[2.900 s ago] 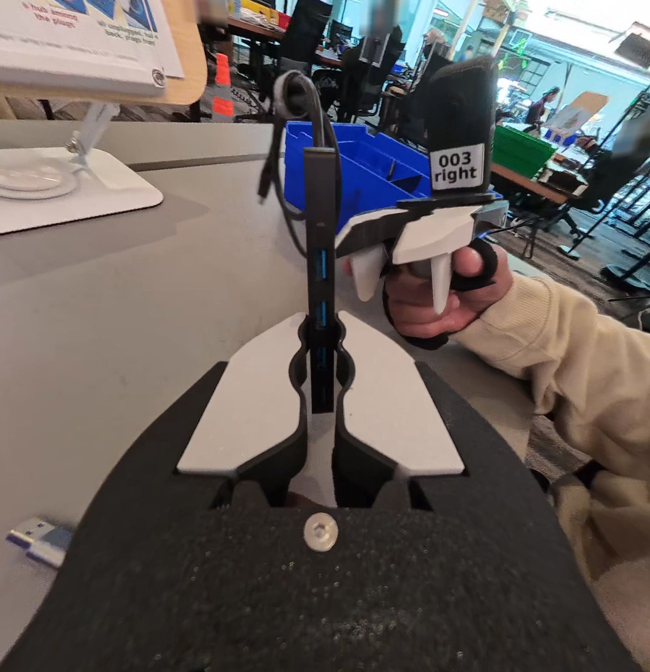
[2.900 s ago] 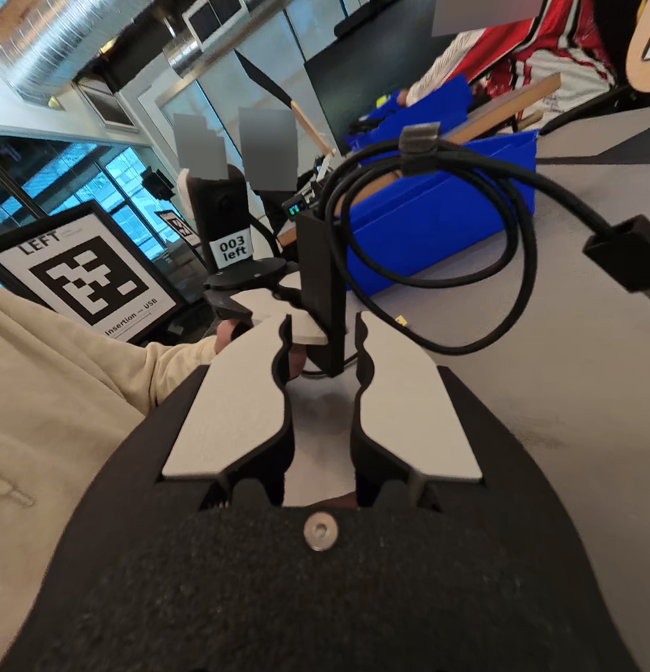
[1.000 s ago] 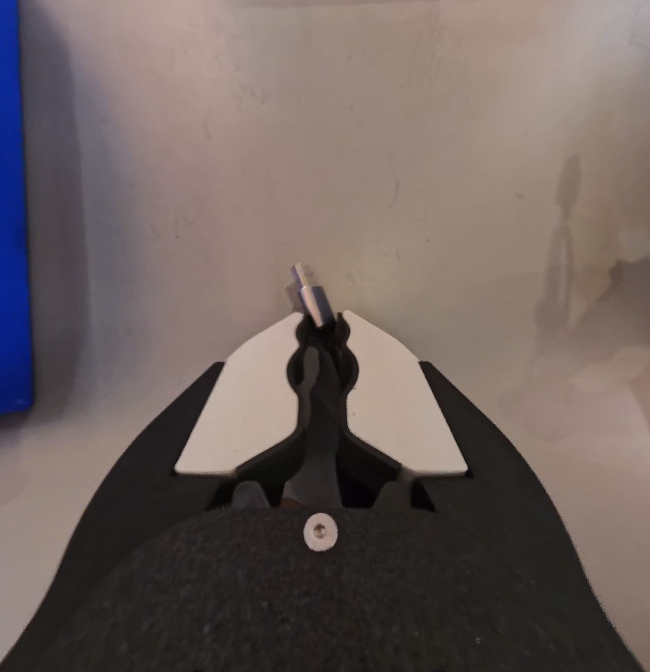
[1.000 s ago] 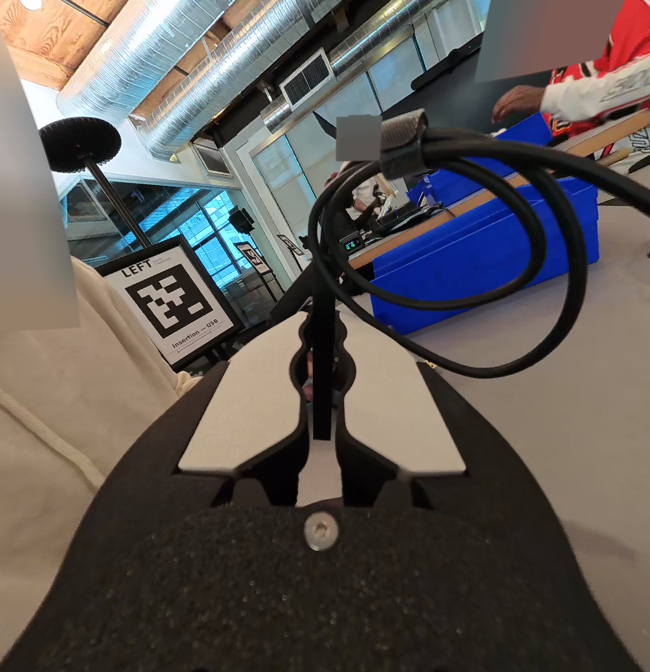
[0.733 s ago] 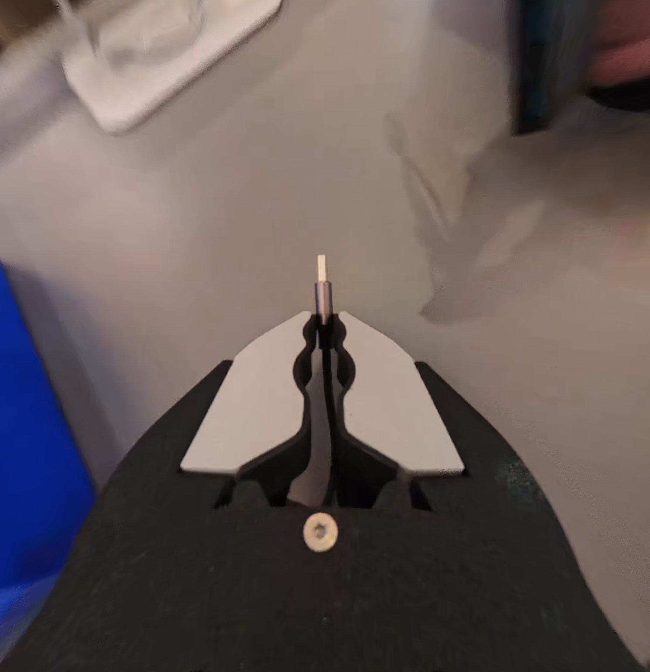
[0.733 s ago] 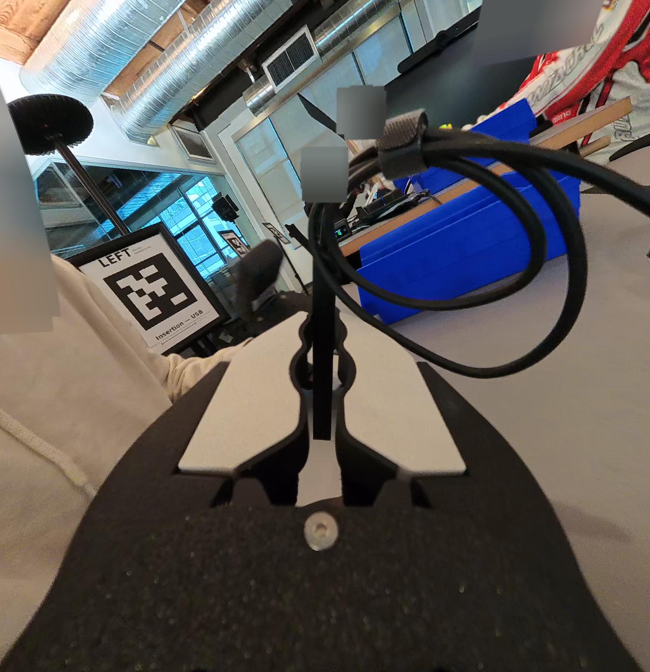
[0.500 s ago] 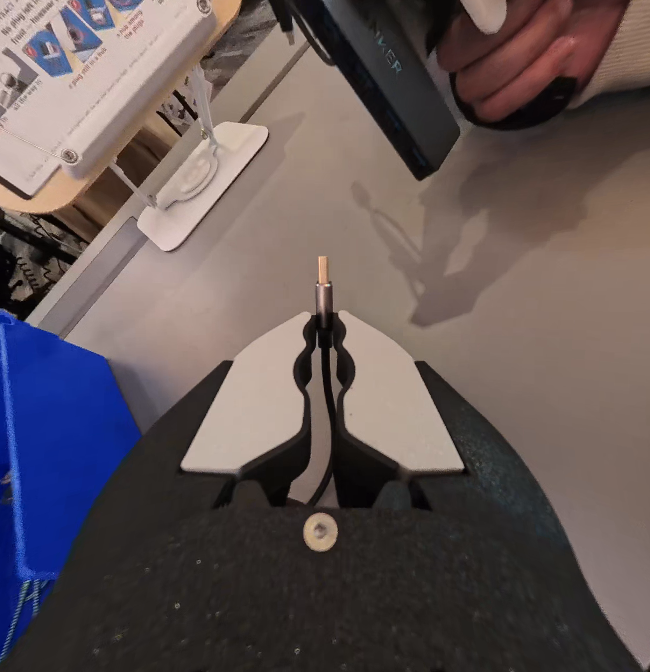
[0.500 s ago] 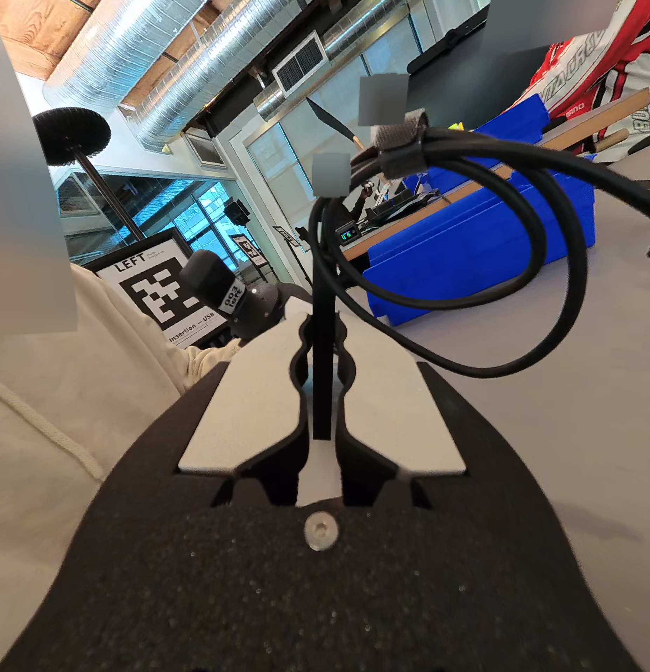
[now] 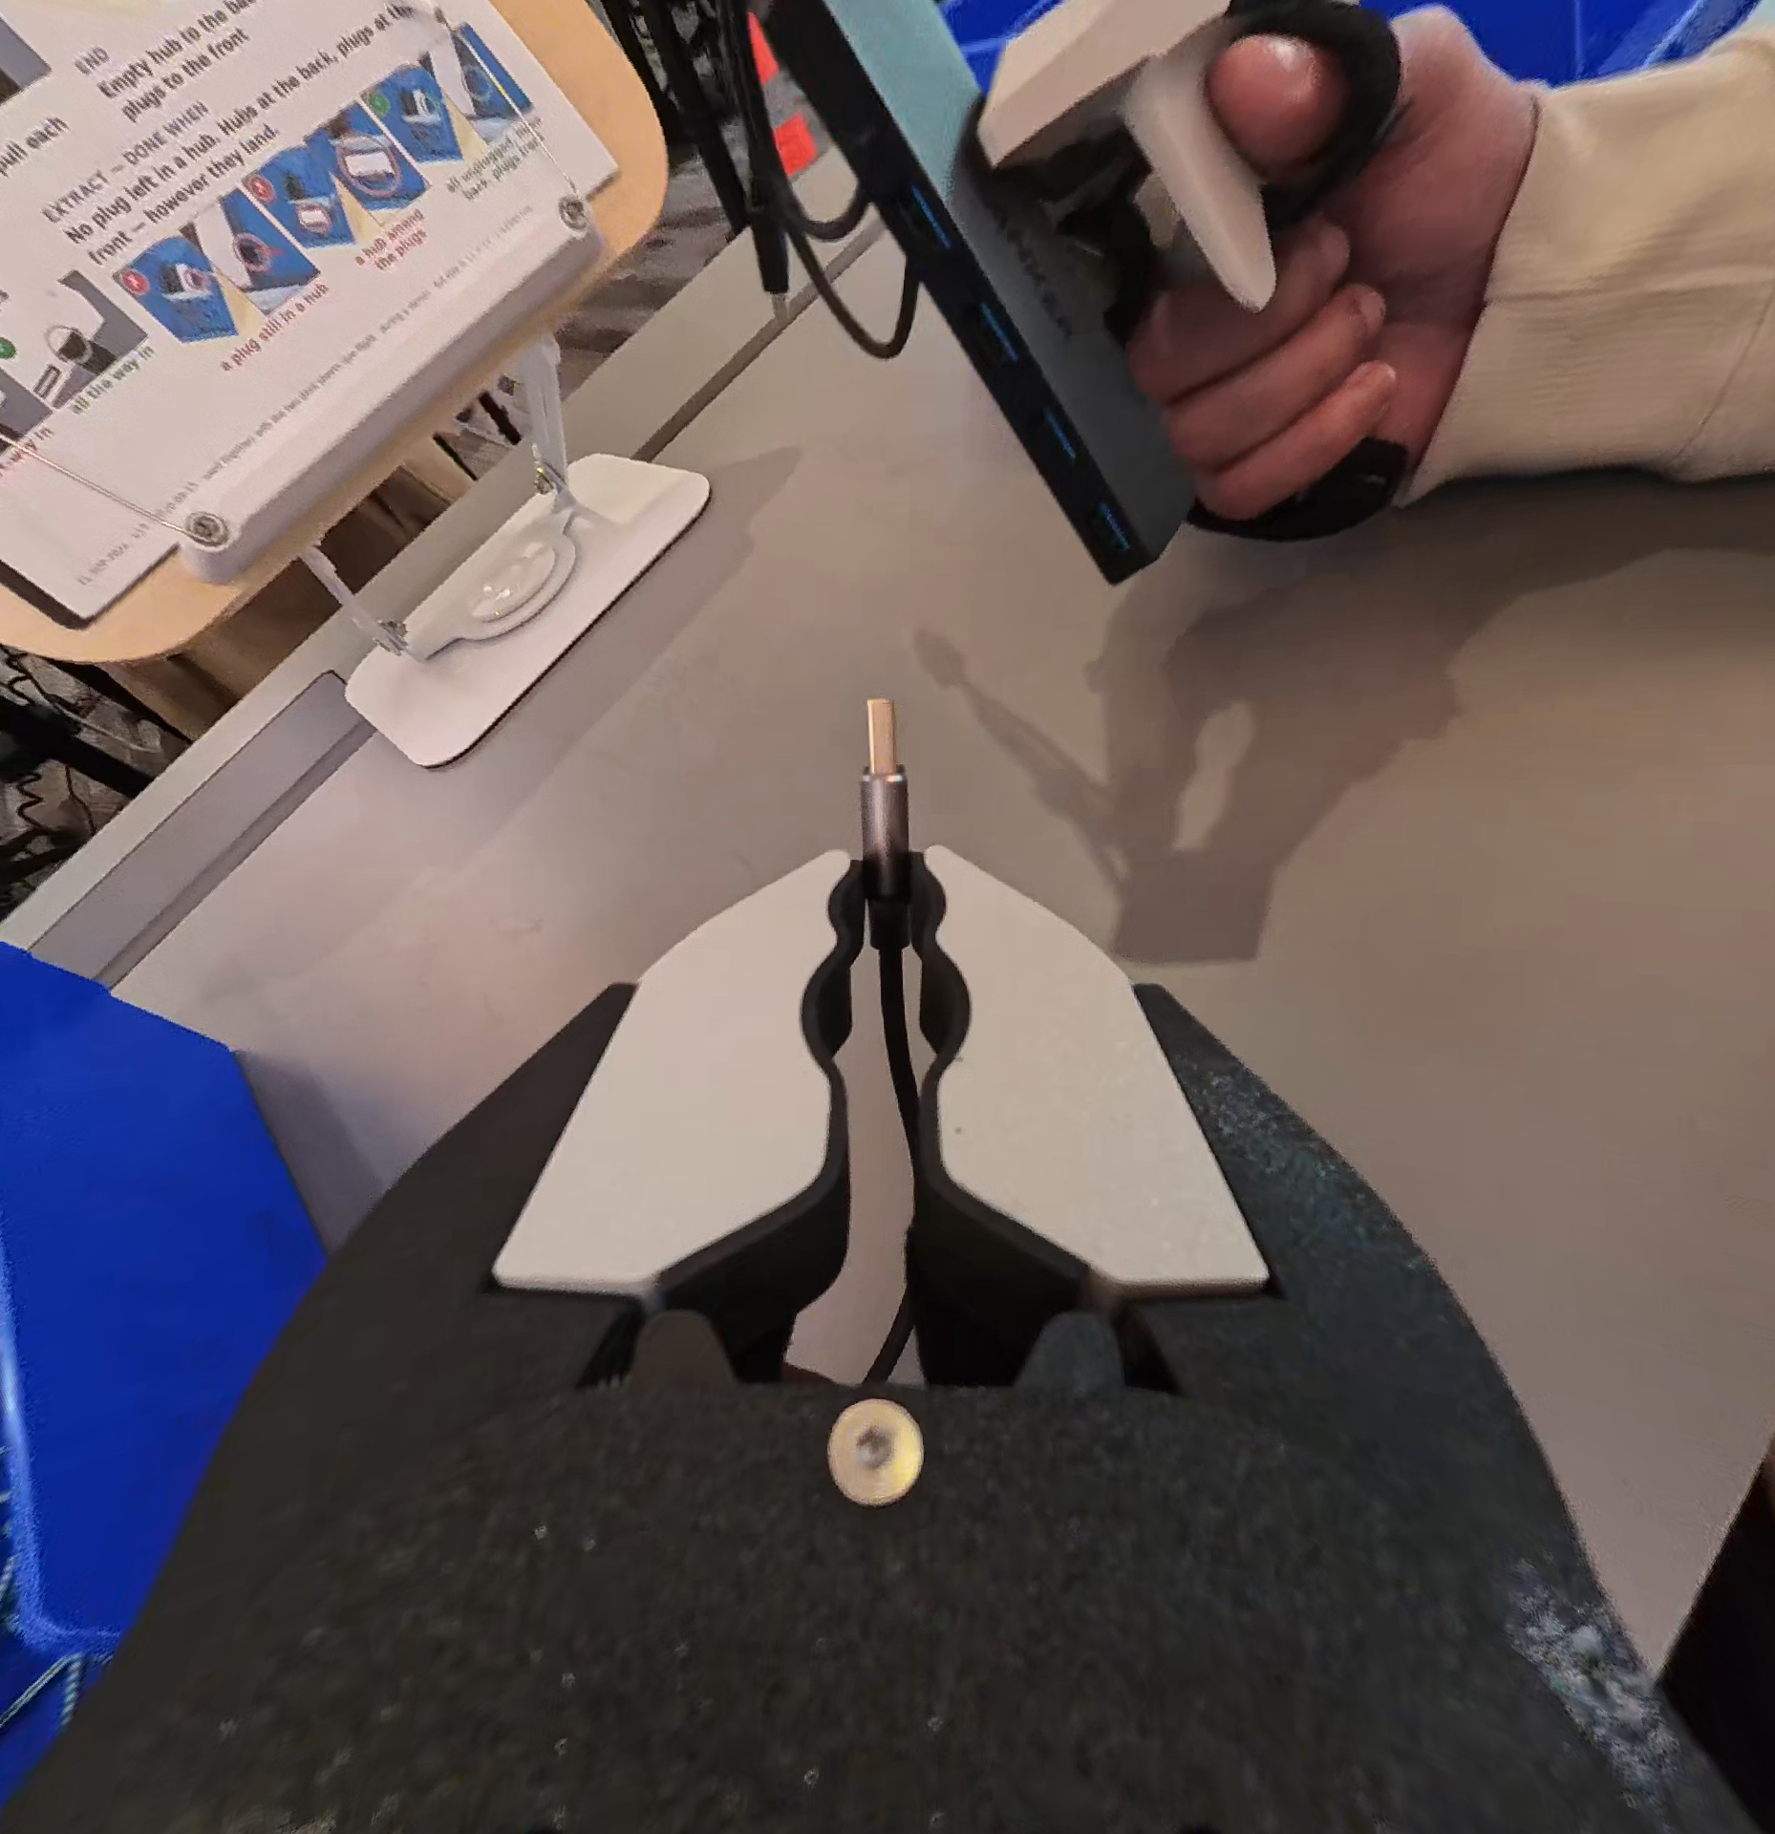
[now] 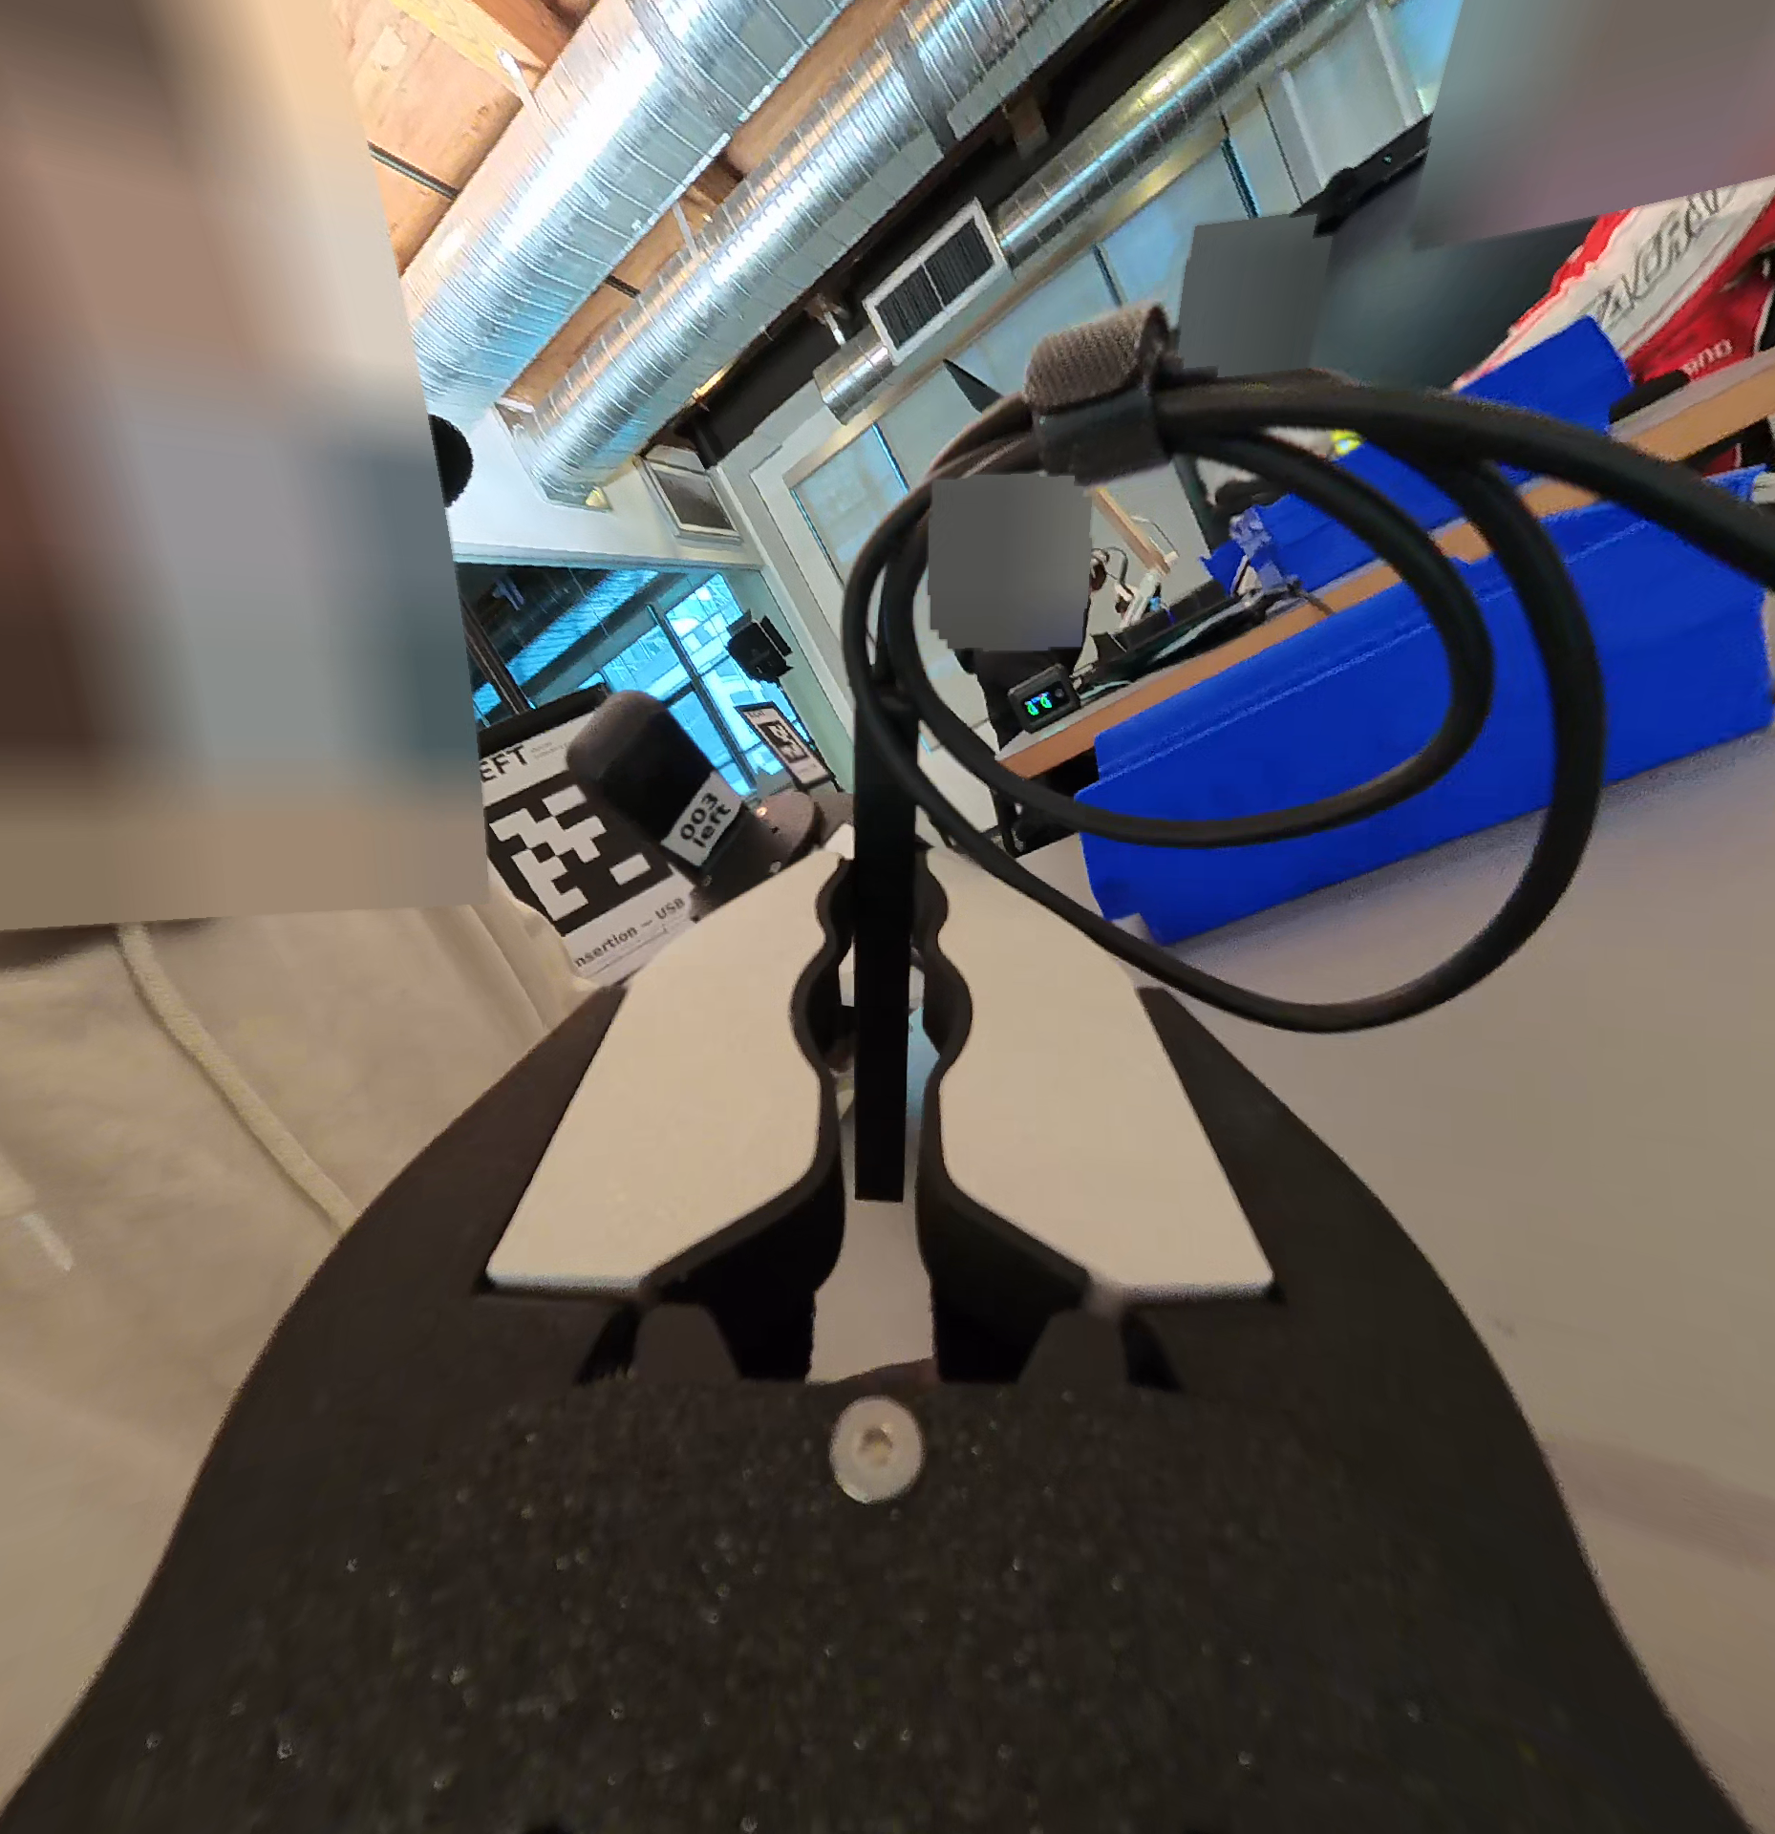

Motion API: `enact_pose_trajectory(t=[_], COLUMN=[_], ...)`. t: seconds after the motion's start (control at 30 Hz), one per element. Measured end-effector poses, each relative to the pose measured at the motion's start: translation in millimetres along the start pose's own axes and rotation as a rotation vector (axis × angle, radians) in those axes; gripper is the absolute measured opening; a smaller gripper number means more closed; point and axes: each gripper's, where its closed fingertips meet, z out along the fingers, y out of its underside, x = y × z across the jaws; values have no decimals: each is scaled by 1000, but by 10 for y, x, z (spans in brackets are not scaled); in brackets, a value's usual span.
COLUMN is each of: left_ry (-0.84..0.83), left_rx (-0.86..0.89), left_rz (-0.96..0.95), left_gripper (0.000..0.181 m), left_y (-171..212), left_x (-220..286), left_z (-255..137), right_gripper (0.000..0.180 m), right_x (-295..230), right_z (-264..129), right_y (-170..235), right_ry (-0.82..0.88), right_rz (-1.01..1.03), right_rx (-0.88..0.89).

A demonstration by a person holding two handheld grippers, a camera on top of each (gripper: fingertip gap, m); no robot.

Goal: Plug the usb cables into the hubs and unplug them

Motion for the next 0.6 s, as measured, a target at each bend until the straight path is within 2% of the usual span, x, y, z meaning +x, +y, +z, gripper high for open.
enact_pose_trajectory(t=[0.2,0.6], left_ry=[30,66], left_rx=[21,28], left_rz=[6,-51], left_gripper=[8,8], left_y=[-119,-144], left_x=[24,15], left_z=[-16,-31], right_gripper=[11,11], right_x=[-160,-199], right_z=[-37,-70], right_y=[-102,-136], right_ry=[-80,-119], right_rz=[-40,-37], right_rx=[52,76])
